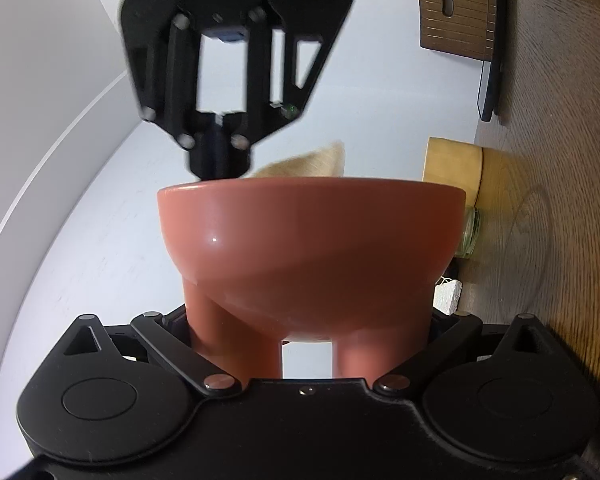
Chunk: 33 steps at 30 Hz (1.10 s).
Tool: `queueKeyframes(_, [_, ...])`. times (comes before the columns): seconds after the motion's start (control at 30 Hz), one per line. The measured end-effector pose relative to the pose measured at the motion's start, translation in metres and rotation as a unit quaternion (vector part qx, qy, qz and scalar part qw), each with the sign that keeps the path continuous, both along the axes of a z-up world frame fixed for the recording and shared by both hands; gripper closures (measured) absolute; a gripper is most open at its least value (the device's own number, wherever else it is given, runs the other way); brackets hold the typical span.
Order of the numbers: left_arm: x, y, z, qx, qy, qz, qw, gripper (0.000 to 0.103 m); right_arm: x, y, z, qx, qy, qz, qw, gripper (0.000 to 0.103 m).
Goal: Clean bowl
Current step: 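Rub the towel around the bowl's inner wall with the right gripper while the left gripper holds the bowl, then sweep the towel across the bowl rim with the right gripper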
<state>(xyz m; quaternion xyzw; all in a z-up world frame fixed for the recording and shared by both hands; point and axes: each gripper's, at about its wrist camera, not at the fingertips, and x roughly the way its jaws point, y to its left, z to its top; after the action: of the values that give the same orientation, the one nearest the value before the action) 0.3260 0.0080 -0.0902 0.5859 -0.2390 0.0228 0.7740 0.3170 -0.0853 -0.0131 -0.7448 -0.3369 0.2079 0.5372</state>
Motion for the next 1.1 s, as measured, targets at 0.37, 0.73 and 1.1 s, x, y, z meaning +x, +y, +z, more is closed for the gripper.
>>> queueKeyframes(0.37, [-0.004,-0.002,-0.002,0.000,0.000,0.000,1.0000,0.005,0.015,-0.017,-0.048,-0.067,0.040,-0.043,0.996,0.100])
queueKeyframes(0.73, [-0.003,-0.002,-0.002,0.000,0.000,0.000,1.0000,0.005,-0.035,-0.003,-0.042,-0.049,0.021,0.031,0.998,0.100])
queueKeyframes(1.1, [-0.003,-0.002,-0.002,0.000,0.000,0.000,1.0000,0.005,-0.005,0.003,-0.032,-0.051,0.018,-0.008,0.999,0.100])
